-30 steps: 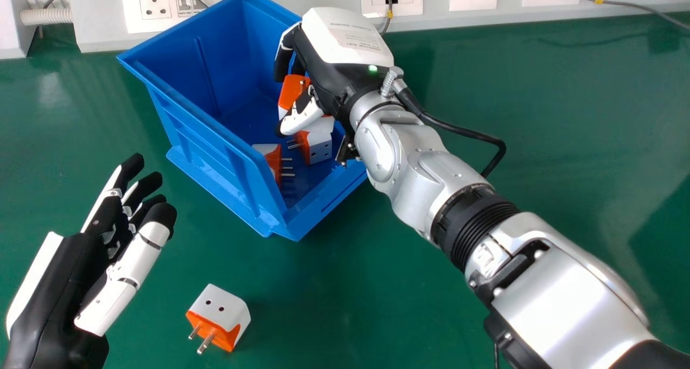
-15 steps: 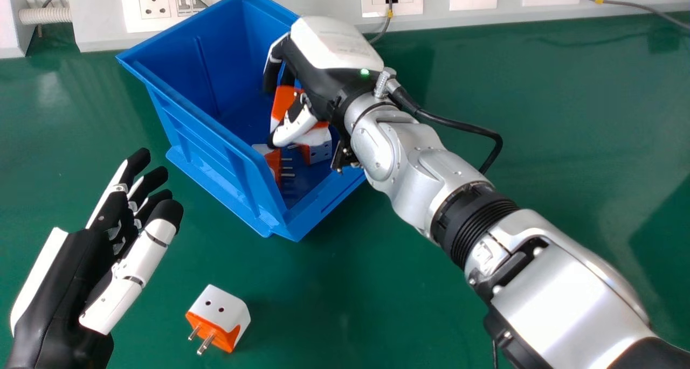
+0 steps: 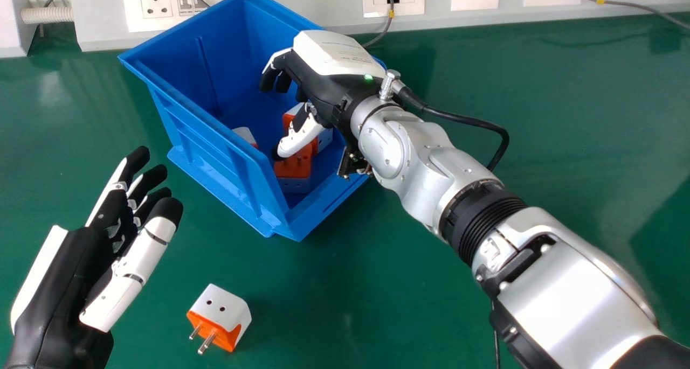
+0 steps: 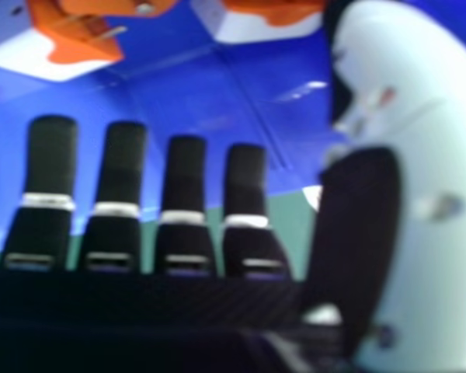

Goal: Pick all objects and put in blue box

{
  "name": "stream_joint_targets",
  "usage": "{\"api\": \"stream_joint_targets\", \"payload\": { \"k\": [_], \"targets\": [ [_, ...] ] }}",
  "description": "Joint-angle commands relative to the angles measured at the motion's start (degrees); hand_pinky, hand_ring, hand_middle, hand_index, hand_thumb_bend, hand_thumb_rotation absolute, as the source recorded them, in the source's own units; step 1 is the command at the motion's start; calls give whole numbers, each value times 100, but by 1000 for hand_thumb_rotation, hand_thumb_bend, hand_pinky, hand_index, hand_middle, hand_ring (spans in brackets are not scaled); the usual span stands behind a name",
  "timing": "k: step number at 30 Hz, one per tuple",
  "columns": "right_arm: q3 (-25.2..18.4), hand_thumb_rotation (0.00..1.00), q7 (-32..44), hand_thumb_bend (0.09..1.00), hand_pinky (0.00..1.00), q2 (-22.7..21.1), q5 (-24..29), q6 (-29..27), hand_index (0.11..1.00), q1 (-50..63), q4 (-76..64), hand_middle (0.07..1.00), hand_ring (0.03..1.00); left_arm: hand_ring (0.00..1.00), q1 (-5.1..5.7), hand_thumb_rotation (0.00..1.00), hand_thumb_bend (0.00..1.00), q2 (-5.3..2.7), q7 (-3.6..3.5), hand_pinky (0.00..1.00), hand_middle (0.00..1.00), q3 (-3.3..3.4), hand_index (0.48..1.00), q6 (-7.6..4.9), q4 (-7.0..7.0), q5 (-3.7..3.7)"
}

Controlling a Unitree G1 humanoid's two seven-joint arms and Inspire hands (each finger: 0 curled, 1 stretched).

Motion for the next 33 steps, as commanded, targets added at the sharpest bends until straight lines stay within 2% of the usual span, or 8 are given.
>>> {"api": "stream_joint_targets", "payload": {
  "k": [1,10,18,21,24,26,28,33],
  "targets": [
    [-34,49,-88,637,830,-10,33,-11,961,-277,-88,971,963,932,-56,665,460,5,28,857,956,-5,970,-55,13,5],
    [-23,61,-212,648,873,-132,7,-103,990,-210,-85,999,998,933,-253,666,457,33,63,859,956,-29,972,-21,153,77],
    [-45,68,-384,630,868,-206,8,-89,993,-167,-197,1000,1000,931,-485,659,454,45,110,852,955,-80,971,-51,445,170],
    [11,71,-436,617,865,-264,-59,-98,993,-175,-264,1000,999,931,-575,655,449,68,159,851,954,-84,971,-37,536,248],
    [26,74,-509,604,862,-335,-108,-128,992,-152,-371,1000,998,927,-655,649,432,81,228,848,949,-88,971,-13,581,358],
    [-34,76,-574,598,861,-420,-74,-181,991,-54,-629,1000,997,924,-680,646,426,72,301,846,945,-98,970,24,549,446],
    [-159,78,-660,592,859,-500,25,-250,990,135,-1035,1000,996,919,-702,647,422,78,342,843,939,-93,966,48,555,503],
    [-360,75,-753,584,858,-692,79,-162,987,747,-2253,1000,996,914,-793,651,425,125,357,840,933,-70,961,40,691,554]
  ]
}}
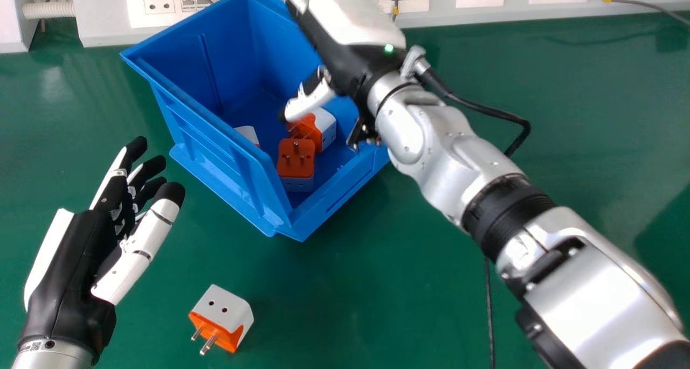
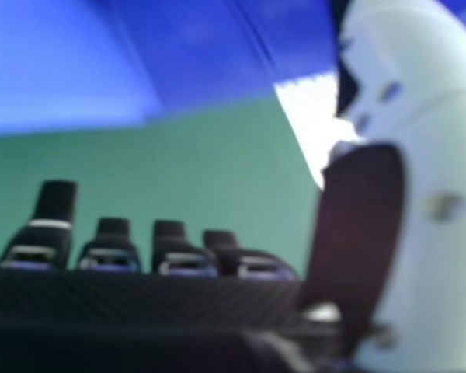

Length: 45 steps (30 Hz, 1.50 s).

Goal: Pick all objects and put in blue box

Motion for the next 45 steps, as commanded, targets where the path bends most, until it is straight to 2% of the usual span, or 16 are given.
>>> {"api": "stream_joint_targets", "payload": {
  "k": [1,4,11,15,19,21,25,27,29,33,38,45],
  "targets": [
    [-115,75,-85,584,858,-132,46,53,987,271,-726,1000,996,914,-58,651,425,88,15,840,933,34,961,-44,21,77],
    [-178,33,60,556,862,-344,-25,200,975,730,-1665,1000,990,903,-115,661,423,127,3,834,920,61,952,-83,145,62],
    [-384,24,392,515,864,-877,-177,419,985,1985,-3963,1000,989,903,-169,665,419,183,-51,830,920,82,951,-212,333,29],
    [-541,25,496,507,860,-1220,-188,262,985,2964,-5253,1000,988,908,-182,666,420,215,-83,833,925,104,955,-287,431,17],
    [-700,21,502,506,856,-1470,-196,17,982,3844,-6225,1000,987,911,-179,667,422,250,-150,834,928,152,957,-368,519,-46],
    [-792,14,347,515,834,-1553,-169,-274,947,4253,-6517,979,969,921,-173,669,425,255,-185,844,935,177,964,-405,553,-83],
    [-904,10,135,521,799,-1591,-215,-677,896,4948,-6902,940,935,929,-159,669,425,225,-218,853,941,201,970,-480,608,-112],
    [-921,6,80,533,758,-1600,-255,-810,851,5384,-7100,905,898,935,-157,667,427,200,-252,860,946,211,974,-532,646,-171],
    [-922,4,69,540,724,-1590,-284,-898,821,5841,-7259,879,870,938,-156,660,430,189,-303,863,949,235,976,-589,709,-264],
    [-865,2,2,535,704,-1465,-332,-987,804,6576,-7414,865,855,940,-137,651,430,202,-354,865,951,258,978,-646,753,-388],
    [-768,5,-195,515,698,-1278,-437,-1121,792,7329,-7384,854,847,944,-155,641,423,199,-404,868,956,261,983,-747,871,-395],
    [-635,40,-346,484,707,-1147,-536,-1233,789,8139,-7294,852,852,945,-105,634,414,192,-400,865,959,235,986,-737,767,-390]
  ]
}}
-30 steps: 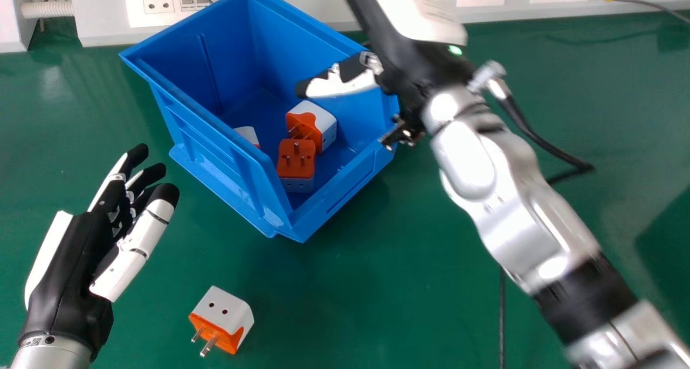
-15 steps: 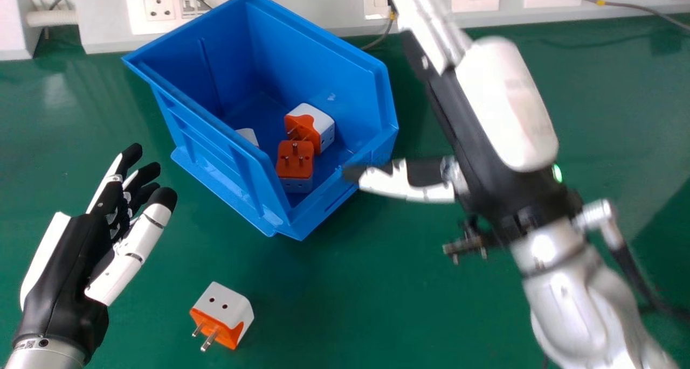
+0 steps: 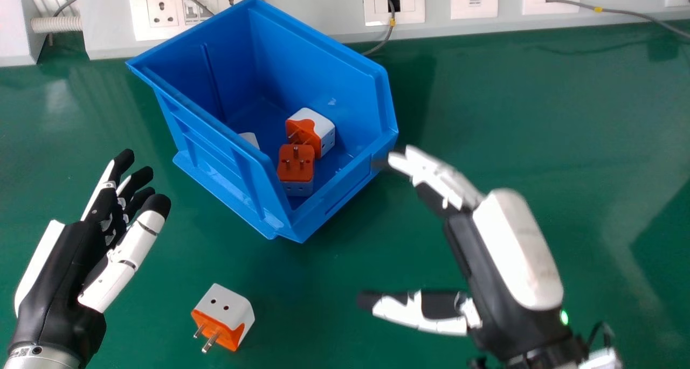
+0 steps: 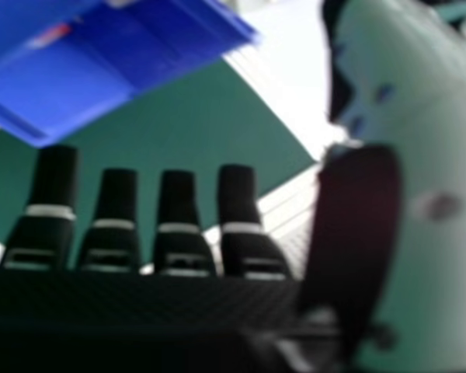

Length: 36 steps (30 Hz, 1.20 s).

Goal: Pick all objects and put in blue box

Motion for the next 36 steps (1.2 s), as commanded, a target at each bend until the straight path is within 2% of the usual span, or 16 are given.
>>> {"api": "stream_joint_targets", "payload": {
  "k": [1,8,17,27,31,36],
  "targets": [
    [21,43,-155,481,707,51,-51,-158,787,79,-65,852,852,945,19,633,413,0,-5,864,959,21,987,-136,-161,-51],
    [91,63,-71,461,684,-90,-263,-266,779,38,175,833,831,941,61,627,414,-26,-16,859,956,-18,985,-175,-208,-40],
    [226,75,99,455,661,-177,-345,-388,757,-276,404,800,802,938,152,624,424,-32,17,855,954,-71,983,-136,-374,-17],
    [505,63,338,452,604,-513,-899,-627,715,-996,555,743,745,936,185,627,435,-3,-10,853,953,-64,982,-148,-391,-25],
    [644,32,594,459,596,-731,-721,-1136,707,-1579,875,735,737,937,216,629,436,-2,9,855,953,-46,982,-91,-499,-48],
    [826,13,713,450,592,-608,-460,-1454,695,-1876,1217,727,729,937,185,631,437,-26,32,859,953,-52,982,-130,-410,-35]
  ]
}}
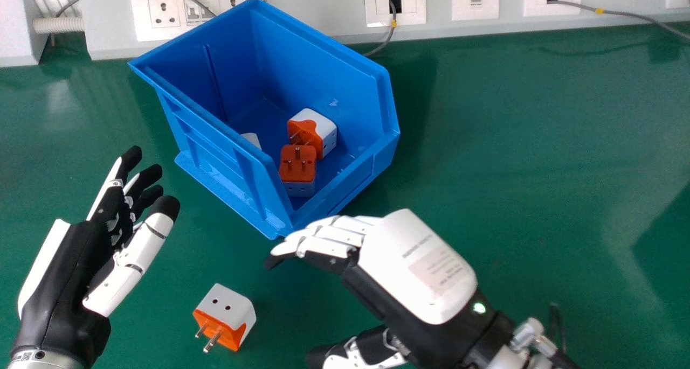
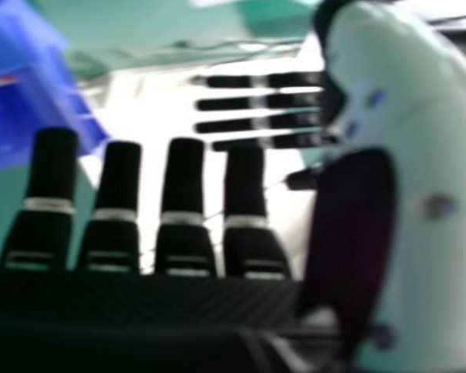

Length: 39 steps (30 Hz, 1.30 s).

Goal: Pick all objects and put in blue box

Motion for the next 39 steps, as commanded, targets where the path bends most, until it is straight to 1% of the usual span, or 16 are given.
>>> {"api": "stream_joint_targets", "payload": {
  "k": [1,6,10,15,17,20,25,26,27,29,31,34,37,39],
  "targets": [
    [80,10,24,445,590,107,210,-187,691,-163,57,725,726,937,-39,633,437,-14,32,860,953,40,982,-123,-50,-28],
    [243,3,28,435,578,202,200,-346,675,-341,290,713,714,937,-67,649,438,-28,59,864,953,34,982,-119,-18,-18],
    [357,1,226,442,573,230,260,-405,671,-612,469,710,710,937,-88,657,436,-35,81,865,953,29,982,-110,-10,-14],
    [530,0,650,414,577,281,235,-426,681,-1168,721,723,724,938,-94,660,434,-46,119,866,953,20,983,-45,-97,-23],
    [599,0,691,397,584,324,85,-423,690,-1409,844,734,732,938,-100,672,432,-54,127,867,953,23,983,-39,-108,-28],
    [716,0,756,405,587,413,-124,-394,694,-1818,1067,735,734,938,-89,691,427,-70,148,867,954,24,983,-20,-150,-52],
    [851,0,906,402,592,565,-256,-353,697,-2385,1420,738,736,940,-100,720,419,-111,178,868,956,27,984,-12,-154,-74],
    [876,0,1000,402,592,605,-256,-331,697,-2524,1482,738,736,940,-97,720,419,-126,190,868,956,22,984,-9,-166,-72],
    [892,0,1067,382,594,632,-253,-318,699,-2620,1526,740,737,941,-95,735,415,-136,197,869,957,20,985,-8,-173,-71],
    [947,0,1231,373,608,708,-273,-278,710,-2860,1649,751,747,942,-91,763,405,-160,220,873,958,18,986,-7,-180,-58],
    [1001,0,1395,379,620,763,-286,-233,722,-3055,1744,763,755,942,-92,782,398,-177,243,874,959,18,986,-10,-170,-42],
    [1097,0,1629,382,633,832,-315,-149,734,-3300,1877,776,765,942,-108,796,394,-185,287,874,960,20,986,-3,-146,-13],
    [1245,0,1841,380,659,933,-425,-52,754,-3610,2105,801,794,942,-90,810,389,-205,347,871,960,1,986,25,-194,17],
    [1313,0,1911,390,669,977,-467,-17,766,-3741,2217,820,816,942,-89,818,386,-209,368,869,960,-4,986,35,-199,25]
  ]
}}
